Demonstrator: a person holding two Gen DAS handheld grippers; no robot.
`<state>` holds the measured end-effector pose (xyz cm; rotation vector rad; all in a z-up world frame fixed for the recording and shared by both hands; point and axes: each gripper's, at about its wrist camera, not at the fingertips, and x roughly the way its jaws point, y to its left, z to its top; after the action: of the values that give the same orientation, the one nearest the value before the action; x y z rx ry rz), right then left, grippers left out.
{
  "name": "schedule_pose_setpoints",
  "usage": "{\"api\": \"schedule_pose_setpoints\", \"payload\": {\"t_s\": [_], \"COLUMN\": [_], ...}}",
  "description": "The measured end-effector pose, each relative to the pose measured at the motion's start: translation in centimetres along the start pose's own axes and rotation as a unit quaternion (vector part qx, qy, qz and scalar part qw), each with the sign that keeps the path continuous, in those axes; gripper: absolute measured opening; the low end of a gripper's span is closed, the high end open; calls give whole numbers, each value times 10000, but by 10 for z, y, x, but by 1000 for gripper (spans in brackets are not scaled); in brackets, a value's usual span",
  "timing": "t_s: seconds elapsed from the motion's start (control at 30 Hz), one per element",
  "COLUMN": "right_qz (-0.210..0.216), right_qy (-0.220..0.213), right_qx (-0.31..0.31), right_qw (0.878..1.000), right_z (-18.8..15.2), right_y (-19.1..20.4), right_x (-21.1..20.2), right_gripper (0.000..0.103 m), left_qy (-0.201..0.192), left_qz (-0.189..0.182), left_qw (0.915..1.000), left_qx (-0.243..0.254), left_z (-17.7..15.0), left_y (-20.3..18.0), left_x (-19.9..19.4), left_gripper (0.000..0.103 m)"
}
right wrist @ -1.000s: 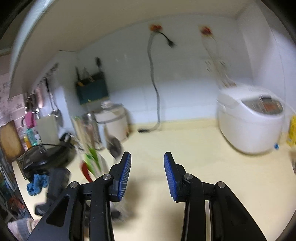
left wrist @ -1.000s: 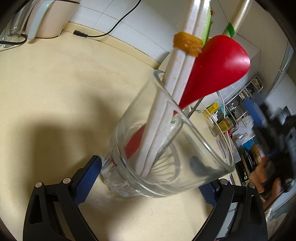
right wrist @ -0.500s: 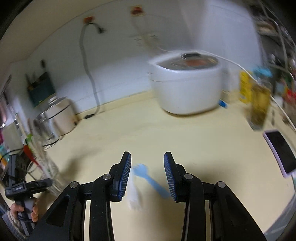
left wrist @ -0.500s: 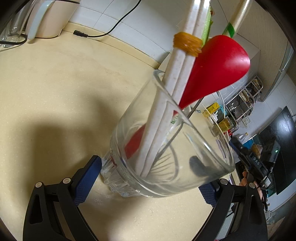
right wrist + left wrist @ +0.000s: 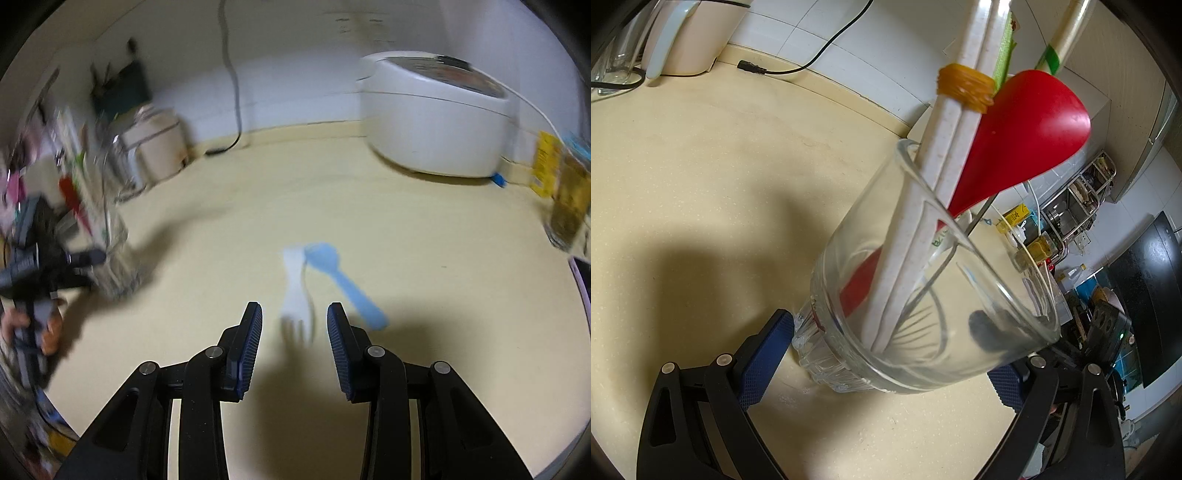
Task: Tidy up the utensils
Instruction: 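Move the right tool back over the white and blue plastic forks, then position the right tool fingers around the white plastic fork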
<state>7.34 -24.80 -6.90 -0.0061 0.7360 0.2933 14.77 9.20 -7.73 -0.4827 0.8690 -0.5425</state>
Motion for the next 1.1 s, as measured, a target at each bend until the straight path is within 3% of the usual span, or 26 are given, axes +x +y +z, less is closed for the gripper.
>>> {"api": "schedule_pose_setpoints", "payload": {"t_s": [0.33, 0.63, 0.93, 1.0, 1.1], "right_qz": [-281, -644, -662, -701, -710], "right_qy": [273, 413, 425, 391, 371], "right_qx": [78, -512, -452, -434, -461], "right_qw": [9992, 9957, 9959, 9958, 9957], "right_z": [-4, 1, 3, 3, 2], "right_y": [1, 21, 19, 19, 20], "right_x": [21, 31, 32, 32, 32], "right_gripper": [37, 37, 37, 26, 22], "left_qy": [0, 0, -1, -1, -1], "left_qz": [0, -1, -1, -1, -1], "left_qw": [10000, 10000, 10000, 10000, 10000], "left_qx": [0, 0, 0, 0, 1], "left_z": [0, 0, 0, 0, 0], "left_y": [0, 0, 0, 0, 0], "left_x": [0, 0, 0, 0, 0], "left_gripper": [97, 97, 97, 97, 97]}}
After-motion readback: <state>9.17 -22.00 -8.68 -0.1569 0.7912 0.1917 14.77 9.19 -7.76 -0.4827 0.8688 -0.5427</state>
